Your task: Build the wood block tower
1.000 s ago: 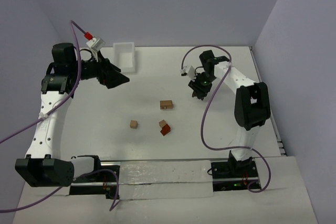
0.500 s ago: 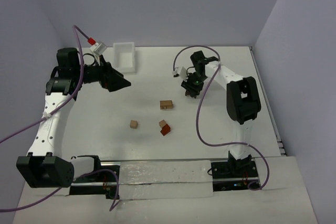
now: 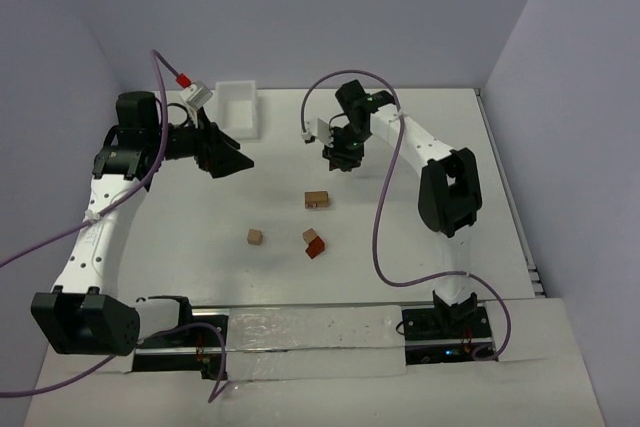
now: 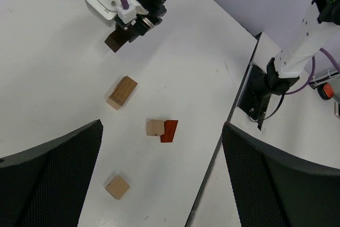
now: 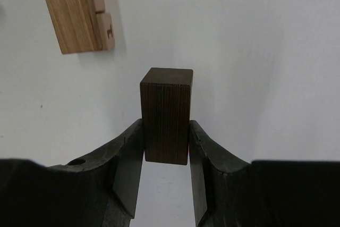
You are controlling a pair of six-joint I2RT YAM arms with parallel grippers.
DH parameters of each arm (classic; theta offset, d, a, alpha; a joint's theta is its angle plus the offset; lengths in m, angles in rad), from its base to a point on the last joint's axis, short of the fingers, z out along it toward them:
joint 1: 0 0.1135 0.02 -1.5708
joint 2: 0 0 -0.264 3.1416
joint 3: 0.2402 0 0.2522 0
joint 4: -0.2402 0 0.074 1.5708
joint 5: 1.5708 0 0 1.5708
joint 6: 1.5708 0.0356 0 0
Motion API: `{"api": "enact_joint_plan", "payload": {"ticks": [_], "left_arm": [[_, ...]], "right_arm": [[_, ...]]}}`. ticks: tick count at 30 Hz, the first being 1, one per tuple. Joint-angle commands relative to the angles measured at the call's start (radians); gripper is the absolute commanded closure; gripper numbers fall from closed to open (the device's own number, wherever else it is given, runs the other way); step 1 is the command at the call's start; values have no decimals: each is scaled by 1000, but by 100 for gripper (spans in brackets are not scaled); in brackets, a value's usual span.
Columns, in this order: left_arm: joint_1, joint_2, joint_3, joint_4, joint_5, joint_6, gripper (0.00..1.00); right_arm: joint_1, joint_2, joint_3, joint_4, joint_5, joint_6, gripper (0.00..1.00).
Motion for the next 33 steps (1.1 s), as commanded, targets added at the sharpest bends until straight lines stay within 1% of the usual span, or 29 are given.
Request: {"api": "enact_joint_plan", "payload": {"ticks": [1, 7, 11, 13, 19, 33], "left_arm": [[-4, 19, 26, 8, -2, 54, 1], [5, 46, 33, 42, 24, 36, 1], [68, 59, 18, 131, 53, -94, 1], [79, 62, 18, 149, 38, -107, 1], [80, 64, 6, 133, -23, -88, 1], [80, 69, 2, 134, -9, -85, 1]], "right_arm": [[35, 36, 94, -108, -47, -38, 90], [75, 49, 119, -131, -71, -46, 89], [95, 54, 125, -136, -86, -42, 89], [101, 59, 129, -142, -86, -42, 89], [124, 64, 124, -155, -90, -39, 87], [155, 74, 131, -127, -92, 0, 83]]}}
